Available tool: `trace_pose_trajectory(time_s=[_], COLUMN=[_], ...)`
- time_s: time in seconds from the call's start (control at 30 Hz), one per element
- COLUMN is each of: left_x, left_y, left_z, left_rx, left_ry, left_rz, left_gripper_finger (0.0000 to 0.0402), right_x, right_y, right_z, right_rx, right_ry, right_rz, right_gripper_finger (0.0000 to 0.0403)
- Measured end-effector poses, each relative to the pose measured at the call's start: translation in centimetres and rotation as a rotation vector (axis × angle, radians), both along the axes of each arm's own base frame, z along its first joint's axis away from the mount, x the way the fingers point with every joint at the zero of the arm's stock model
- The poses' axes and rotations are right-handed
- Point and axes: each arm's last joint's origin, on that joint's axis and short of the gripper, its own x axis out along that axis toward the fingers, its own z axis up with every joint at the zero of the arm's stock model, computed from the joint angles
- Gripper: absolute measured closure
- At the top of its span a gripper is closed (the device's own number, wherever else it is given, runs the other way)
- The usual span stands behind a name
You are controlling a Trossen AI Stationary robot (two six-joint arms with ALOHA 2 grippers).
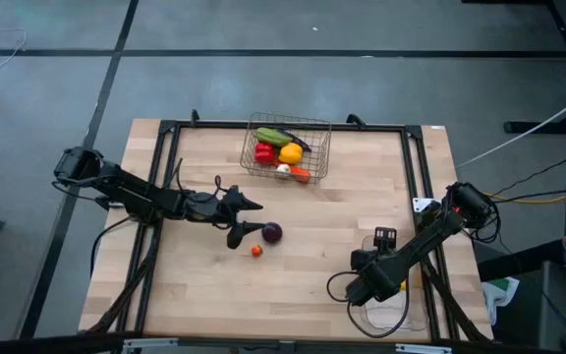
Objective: Sort produce into baskets
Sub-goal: Put the green lime into the transparent bin, then put the purple plum into the wire basket
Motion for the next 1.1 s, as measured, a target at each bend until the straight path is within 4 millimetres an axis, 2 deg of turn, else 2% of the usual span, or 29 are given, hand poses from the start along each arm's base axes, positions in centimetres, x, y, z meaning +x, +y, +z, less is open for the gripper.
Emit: trace_pose_trajectory(time_s=[0.33,0.5,0.9,1.1], left_x=[0.00,-0.02,0.03,0.01], left_y=[0.01,-0.01,0.40,0.30], left_z=[0.02,-0.02,-0.04,-0.03], left_rx=[-0.001,0.004,0.040,0.034], left_ry=[-0.004,0.001,0.007,0.006], left_rz=[0.001,-0.001,0.009,0.004], left_gripper_finger=[0.0102,0.0103,0.0101,0.0052], right_x=[0.00,0.00,0.01,0.01], right_y=[0.00,0.01,0.02,0.02], right_z=[0.00,0.00,-0.01,-0.01], right_rx=[0.000,0.002,0.002,0.002], right_ry=[0.000,0.001,0.000,0.000], right_rz=[0.000,-0.002,-0.004,-0.004], right_gripper_finger=[0.0041,0.0015,0.0010,0.0010])
